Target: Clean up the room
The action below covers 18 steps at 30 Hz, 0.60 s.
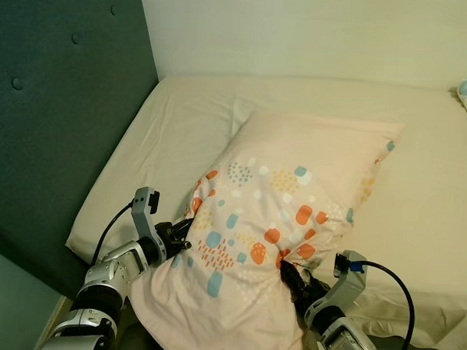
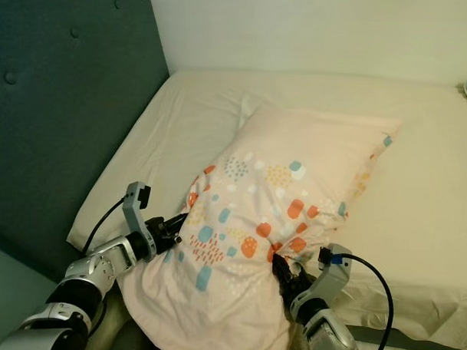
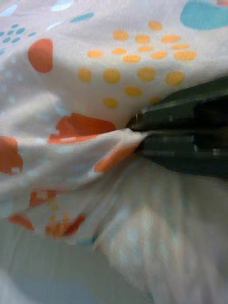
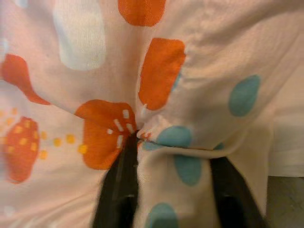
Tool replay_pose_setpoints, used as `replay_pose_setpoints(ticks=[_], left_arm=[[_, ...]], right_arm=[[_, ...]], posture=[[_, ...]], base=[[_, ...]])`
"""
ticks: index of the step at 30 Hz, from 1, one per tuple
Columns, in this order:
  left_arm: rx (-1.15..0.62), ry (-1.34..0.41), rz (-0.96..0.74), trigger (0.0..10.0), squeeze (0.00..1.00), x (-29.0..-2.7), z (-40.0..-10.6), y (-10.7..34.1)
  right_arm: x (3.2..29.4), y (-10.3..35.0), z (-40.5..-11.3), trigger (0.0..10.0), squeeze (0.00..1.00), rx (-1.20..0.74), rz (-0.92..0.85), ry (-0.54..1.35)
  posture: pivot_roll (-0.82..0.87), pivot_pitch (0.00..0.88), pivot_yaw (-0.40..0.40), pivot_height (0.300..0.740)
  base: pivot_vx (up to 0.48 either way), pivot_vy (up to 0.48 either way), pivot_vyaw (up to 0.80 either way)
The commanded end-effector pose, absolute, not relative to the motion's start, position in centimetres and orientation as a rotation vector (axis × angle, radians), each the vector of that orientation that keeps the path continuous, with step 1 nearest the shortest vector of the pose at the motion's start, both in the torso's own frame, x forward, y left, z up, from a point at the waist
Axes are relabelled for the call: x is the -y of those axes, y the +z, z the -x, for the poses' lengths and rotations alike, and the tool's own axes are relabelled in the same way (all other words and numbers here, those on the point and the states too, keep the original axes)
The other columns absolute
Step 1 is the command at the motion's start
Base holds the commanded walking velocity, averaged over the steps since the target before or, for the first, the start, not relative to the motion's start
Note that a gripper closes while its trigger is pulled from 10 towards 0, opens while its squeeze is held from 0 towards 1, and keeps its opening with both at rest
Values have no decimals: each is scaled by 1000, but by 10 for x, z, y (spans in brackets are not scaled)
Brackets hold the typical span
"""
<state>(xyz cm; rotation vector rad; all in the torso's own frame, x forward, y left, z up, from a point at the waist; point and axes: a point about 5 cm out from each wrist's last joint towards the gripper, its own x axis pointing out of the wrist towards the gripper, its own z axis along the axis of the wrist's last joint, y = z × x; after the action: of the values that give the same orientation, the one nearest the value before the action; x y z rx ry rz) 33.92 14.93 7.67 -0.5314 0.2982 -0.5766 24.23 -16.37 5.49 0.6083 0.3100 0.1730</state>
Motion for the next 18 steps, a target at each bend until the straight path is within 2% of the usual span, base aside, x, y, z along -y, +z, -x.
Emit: replay_pose_setpoints(ticks=[1, 2, 15, 18], left_arm=[[-343, -617, 531, 10000, 761, -141, -335, 69], [-341, -616, 540, 10000, 1000, -141, -335, 69], [-345, -493, 603, 10000, 1000, -165, -337, 64], [-390, -356, 536, 10000, 1000, -178, -335, 54]], right_arm=[[154, 53, -240, 0, 0, -336, -631, 215], [156, 53, -239, 0, 0, -332, -634, 211], [168, 57, -223, 0, 0, -325, -636, 202], [178, 56, -211, 0, 0, -336, -629, 178]], posture=[[-147, 195, 46, 574], [-147, 195, 46, 574], [-182, 194, 37, 574], [-182, 194, 37, 574]], base=[[0, 0, 0], [0, 0, 0], [0, 0, 0], [0, 0, 0]])
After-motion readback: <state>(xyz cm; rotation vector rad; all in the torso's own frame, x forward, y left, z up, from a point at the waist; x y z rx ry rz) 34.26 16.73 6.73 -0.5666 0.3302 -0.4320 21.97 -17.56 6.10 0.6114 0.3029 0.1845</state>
